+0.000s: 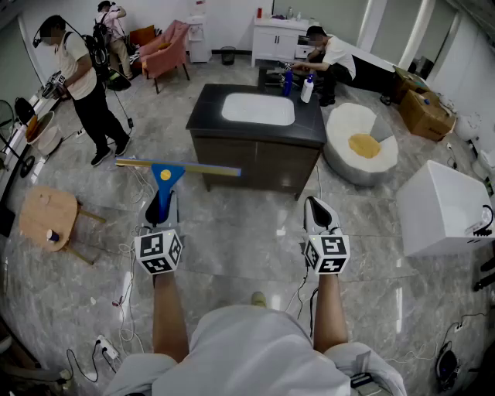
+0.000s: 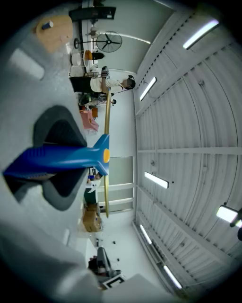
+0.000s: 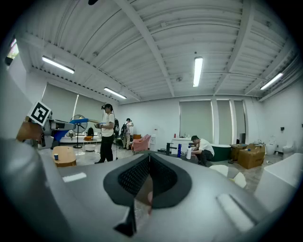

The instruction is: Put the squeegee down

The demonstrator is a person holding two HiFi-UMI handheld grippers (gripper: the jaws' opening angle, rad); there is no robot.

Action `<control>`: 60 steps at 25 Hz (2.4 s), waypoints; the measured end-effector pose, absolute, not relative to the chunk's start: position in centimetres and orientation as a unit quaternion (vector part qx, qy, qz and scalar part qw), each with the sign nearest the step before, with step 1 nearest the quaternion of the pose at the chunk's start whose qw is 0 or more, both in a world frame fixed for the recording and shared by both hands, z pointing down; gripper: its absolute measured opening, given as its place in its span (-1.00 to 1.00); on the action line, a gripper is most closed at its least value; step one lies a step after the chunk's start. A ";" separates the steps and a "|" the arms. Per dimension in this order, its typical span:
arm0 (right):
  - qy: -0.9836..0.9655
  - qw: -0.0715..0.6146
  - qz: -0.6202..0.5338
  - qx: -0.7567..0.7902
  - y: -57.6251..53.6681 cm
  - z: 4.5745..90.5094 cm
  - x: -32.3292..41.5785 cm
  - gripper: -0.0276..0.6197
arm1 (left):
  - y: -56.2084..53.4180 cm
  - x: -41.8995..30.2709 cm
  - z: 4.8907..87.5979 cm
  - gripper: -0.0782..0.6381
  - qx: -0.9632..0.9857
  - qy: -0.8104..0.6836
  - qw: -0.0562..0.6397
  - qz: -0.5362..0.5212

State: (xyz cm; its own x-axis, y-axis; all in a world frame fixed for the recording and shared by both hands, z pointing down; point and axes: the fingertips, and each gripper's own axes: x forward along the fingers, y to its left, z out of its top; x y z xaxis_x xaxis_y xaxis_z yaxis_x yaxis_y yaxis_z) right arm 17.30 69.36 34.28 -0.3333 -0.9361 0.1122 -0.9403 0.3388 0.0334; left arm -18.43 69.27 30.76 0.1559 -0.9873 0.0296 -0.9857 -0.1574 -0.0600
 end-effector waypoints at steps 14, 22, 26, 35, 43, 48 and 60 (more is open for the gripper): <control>-0.816 0.045 0.025 0.576 70.3 34.2 17.4 -0.91 | 70.6 -18.7 30.9 -0.41 -0.756 0.654 0.007 -0.029; -0.816 0.054 0.020 0.575 71.1 34.9 15.9 -0.91 | 71.4 -20.2 32.0 -0.41 -0.755 0.655 -0.003 -0.032; -0.819 0.055 0.022 0.570 71.1 34.8 14.2 -0.91 | 71.3 -21.2 32.0 -0.41 -0.757 0.652 -0.005 -0.033; -0.815 0.061 0.005 0.576 72.1 34.7 10.5 -0.91 | 71.3 -24.5 32.5 -0.41 -0.765 0.643 -0.010 -0.029; -0.809 0.074 -0.002 0.583 72.9 35.1 7.6 -0.91 | 70.8 -26.9 33.1 -0.41 -0.774 0.633 -0.014 -0.026; -0.812 0.076 -0.006 0.579 71.5 35.3 6.7 -0.91 | 69.0 -27.5 33.4 -0.41 -0.774 0.632 -0.014 -0.023; -0.816 0.056 0.005 0.576 63.7 36.0 7.0 -0.91 | 62.4 -27.2 33.8 -0.41 -0.772 0.635 -0.009 -0.034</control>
